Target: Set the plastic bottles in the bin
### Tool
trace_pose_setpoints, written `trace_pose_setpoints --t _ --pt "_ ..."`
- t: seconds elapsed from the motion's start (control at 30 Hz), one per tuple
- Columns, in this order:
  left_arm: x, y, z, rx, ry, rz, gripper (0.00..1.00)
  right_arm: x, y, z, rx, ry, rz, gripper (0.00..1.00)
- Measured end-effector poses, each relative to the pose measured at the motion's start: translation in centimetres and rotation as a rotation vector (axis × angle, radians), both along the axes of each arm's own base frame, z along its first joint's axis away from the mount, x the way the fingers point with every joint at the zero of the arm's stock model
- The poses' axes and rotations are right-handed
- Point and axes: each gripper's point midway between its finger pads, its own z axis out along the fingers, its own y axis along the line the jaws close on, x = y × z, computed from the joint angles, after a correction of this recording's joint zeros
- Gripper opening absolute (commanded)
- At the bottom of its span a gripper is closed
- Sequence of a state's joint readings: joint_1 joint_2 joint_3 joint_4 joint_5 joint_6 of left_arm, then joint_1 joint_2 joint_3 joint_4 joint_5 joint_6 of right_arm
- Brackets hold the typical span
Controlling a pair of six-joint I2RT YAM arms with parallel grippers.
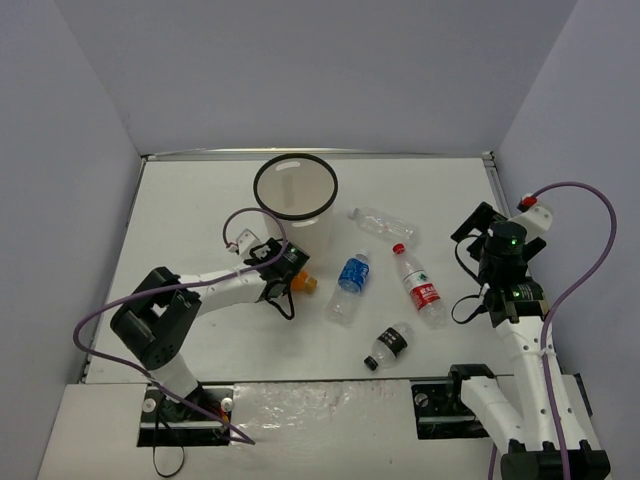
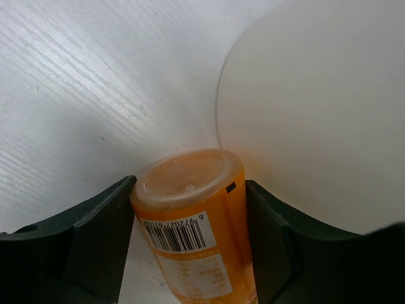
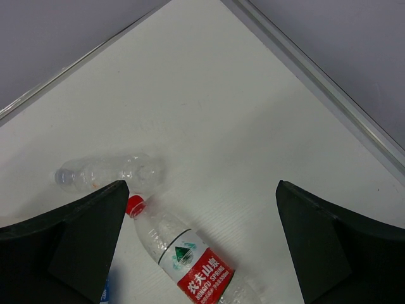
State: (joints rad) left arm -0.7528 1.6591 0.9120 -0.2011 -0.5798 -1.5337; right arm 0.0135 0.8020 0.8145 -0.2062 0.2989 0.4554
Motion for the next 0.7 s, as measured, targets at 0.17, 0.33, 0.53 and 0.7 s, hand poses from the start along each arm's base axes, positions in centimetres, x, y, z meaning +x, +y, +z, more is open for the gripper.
trace_pose_setpoints --t 0.17,0.33,0.53,0.7 --pt "-1.3 0.9 1.9 0.013 -0.014 -0.032 0.0 -0.3 0.0 0.4 -0.003 -0.017 0.002 1.0" --pt "-2.9 1.1 7.1 0.068 -0.107 -0.164 0.0 -0.4 0.0 0.7 -0.002 -0.028 0.003 1.0" --pt "-5.2 0.3 13.7 0.174 -0.241 -0.433 0.0 -0.4 0.2 0.6 0.002 -0.027 0.013 1.0" --pt "-5.8 -1.7 19.5 0.225 -0.343 -0.645 0.0 0.0 0.5 -0.1 0.01 0.0 0.031 1.0"
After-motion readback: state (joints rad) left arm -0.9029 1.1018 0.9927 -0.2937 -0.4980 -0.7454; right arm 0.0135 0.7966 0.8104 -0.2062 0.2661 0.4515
